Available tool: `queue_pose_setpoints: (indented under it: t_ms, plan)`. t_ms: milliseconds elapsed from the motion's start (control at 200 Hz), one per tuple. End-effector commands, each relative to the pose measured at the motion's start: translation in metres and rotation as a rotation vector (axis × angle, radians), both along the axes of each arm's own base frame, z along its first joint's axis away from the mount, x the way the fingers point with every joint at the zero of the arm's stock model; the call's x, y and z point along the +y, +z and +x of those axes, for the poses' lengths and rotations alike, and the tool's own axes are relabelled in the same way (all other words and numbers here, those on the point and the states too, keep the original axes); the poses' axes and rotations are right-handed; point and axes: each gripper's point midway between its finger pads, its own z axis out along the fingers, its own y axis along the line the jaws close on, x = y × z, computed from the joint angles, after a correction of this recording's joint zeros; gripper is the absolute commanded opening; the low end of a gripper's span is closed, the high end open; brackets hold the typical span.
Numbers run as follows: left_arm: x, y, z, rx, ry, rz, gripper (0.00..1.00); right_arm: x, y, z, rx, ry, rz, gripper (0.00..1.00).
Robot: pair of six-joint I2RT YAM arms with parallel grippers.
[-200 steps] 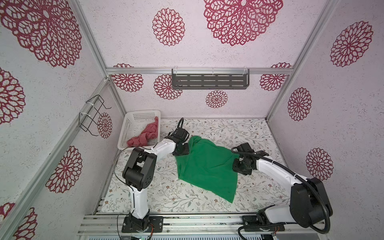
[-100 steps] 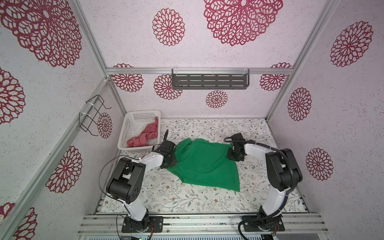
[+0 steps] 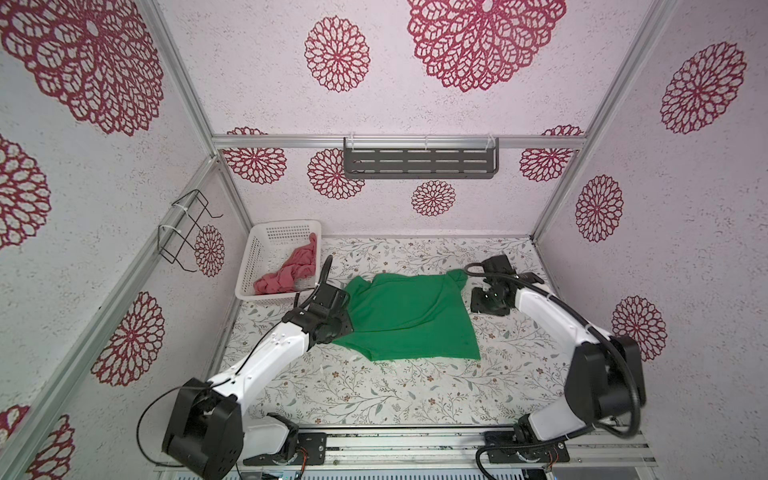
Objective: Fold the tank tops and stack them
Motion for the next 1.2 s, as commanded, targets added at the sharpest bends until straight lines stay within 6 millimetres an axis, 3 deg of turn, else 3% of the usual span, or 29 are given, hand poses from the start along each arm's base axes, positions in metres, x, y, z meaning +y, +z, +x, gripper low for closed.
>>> queue_pose_setpoints:
  t_ms: [0, 75, 175, 355, 520, 630, 806, 971, 1196]
  plan:
    - [-0.028, -0.024, -0.047, 0.172, 0.096, -0.204, 0.61, -0.006, -0.032, -0.07, 0.184, -0.067, 0.043, 0.52]
    - [-0.047, -0.025, -0.053, 0.171, 0.15, -0.343, 0.68, -0.004, -0.039, -0.088, 0.186, -0.092, 0.087, 0.52]
    - [-0.053, -0.036, -0.057, 0.182, 0.217, -0.384, 0.74, -0.003, -0.043, -0.1, 0.168, -0.103, 0.118, 0.52]
    - [-0.066, -0.061, -0.055, 0.228, 0.277, -0.446, 0.81, 0.003, -0.05, -0.102, 0.144, -0.097, 0.155, 0.52]
    - [-0.073, -0.081, -0.053, 0.275, 0.296, -0.416, 0.79, 0.008, -0.053, -0.1, 0.124, -0.084, 0.17, 0.5]
    - [-0.075, -0.089, -0.047, 0.283, 0.321, -0.403, 0.72, 0.01, -0.058, -0.104, 0.135, -0.077, 0.168, 0.5]
    - [-0.077, -0.096, -0.046, 0.312, 0.34, -0.384, 0.51, 0.01, -0.068, -0.104, 0.132, -0.106, 0.169, 0.48]
    - [-0.073, -0.095, -0.047, 0.316, 0.345, -0.357, 0.33, 0.013, -0.077, -0.097, 0.116, -0.135, 0.194, 0.47]
    - [-0.071, -0.098, -0.048, 0.32, 0.35, -0.344, 0.2, 0.022, -0.088, -0.078, 0.083, -0.159, 0.238, 0.46]
